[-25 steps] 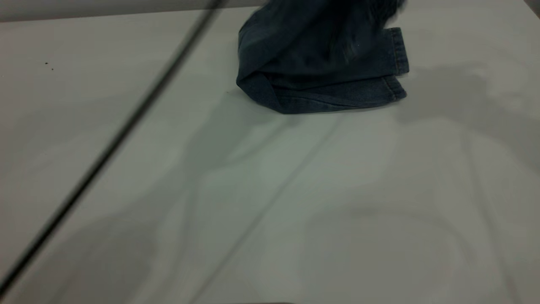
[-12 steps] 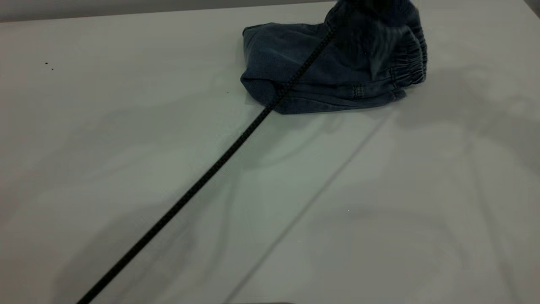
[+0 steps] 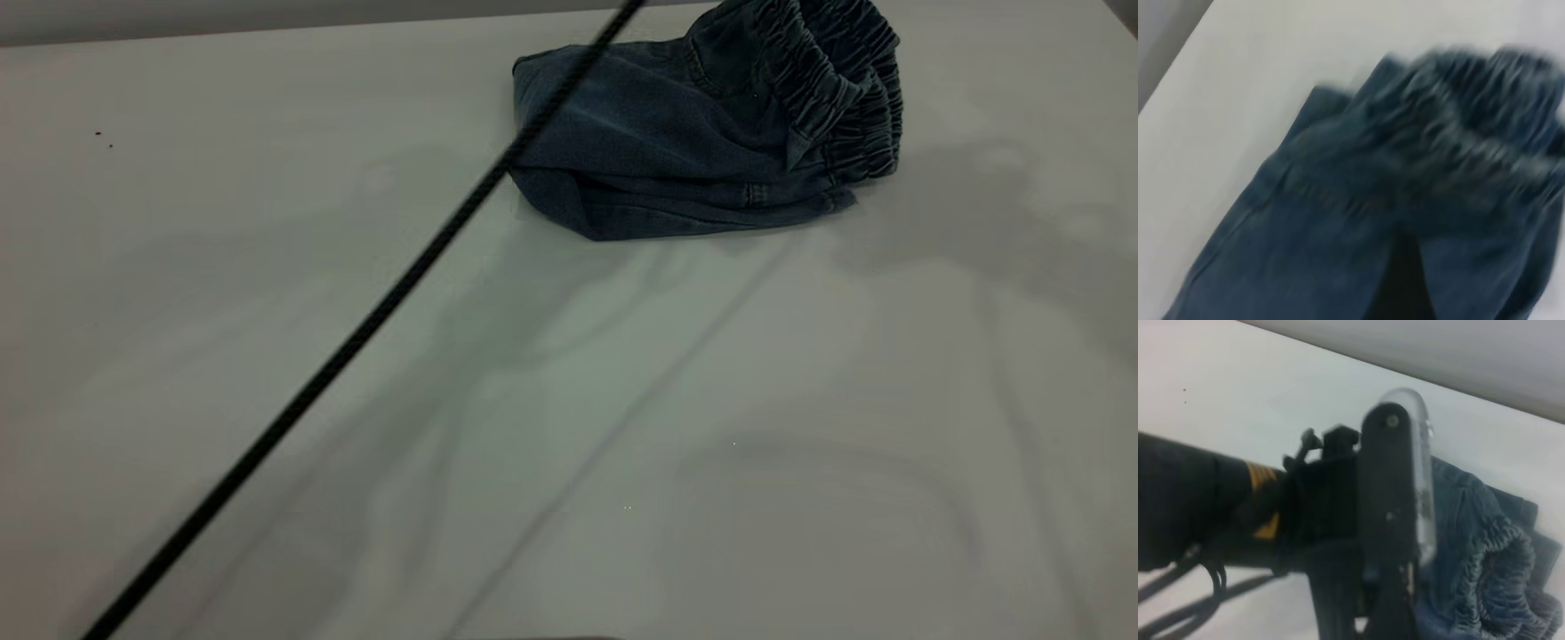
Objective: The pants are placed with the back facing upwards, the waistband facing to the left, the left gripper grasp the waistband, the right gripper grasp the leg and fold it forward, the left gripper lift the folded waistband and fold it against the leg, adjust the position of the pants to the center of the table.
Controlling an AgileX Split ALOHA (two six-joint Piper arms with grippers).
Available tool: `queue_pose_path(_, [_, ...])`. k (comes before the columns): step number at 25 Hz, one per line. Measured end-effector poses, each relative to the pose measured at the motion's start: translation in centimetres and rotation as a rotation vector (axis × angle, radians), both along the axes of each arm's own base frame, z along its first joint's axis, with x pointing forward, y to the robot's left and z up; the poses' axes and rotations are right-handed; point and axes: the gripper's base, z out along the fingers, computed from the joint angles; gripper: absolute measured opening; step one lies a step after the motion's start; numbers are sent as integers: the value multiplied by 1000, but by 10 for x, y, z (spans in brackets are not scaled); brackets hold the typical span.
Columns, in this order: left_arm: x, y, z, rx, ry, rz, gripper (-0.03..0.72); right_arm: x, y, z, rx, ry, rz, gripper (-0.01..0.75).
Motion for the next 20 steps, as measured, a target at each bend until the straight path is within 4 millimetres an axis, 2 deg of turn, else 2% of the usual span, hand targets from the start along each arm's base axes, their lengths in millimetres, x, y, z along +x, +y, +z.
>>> queue_pose_path(3, [6,9,-11,61,12,41,546,0,0,0,0,1,1,514])
queue_pose_path(6, [13,6,-33,65,1,61,547,0,0,0,-1,4,3,514])
queue_pose_path(13, [25,-3,-111,15,10,99,549,-1,0,-1,-2,10,6,514])
queue_pose_path(16, [25,-3,-134,19,31,110,549,-2,0,-1,-2,19,11,514])
queue_pose_path(20, [24,-2,-141,32,62,113,549,-3,1,-2,-3,30,19,514])
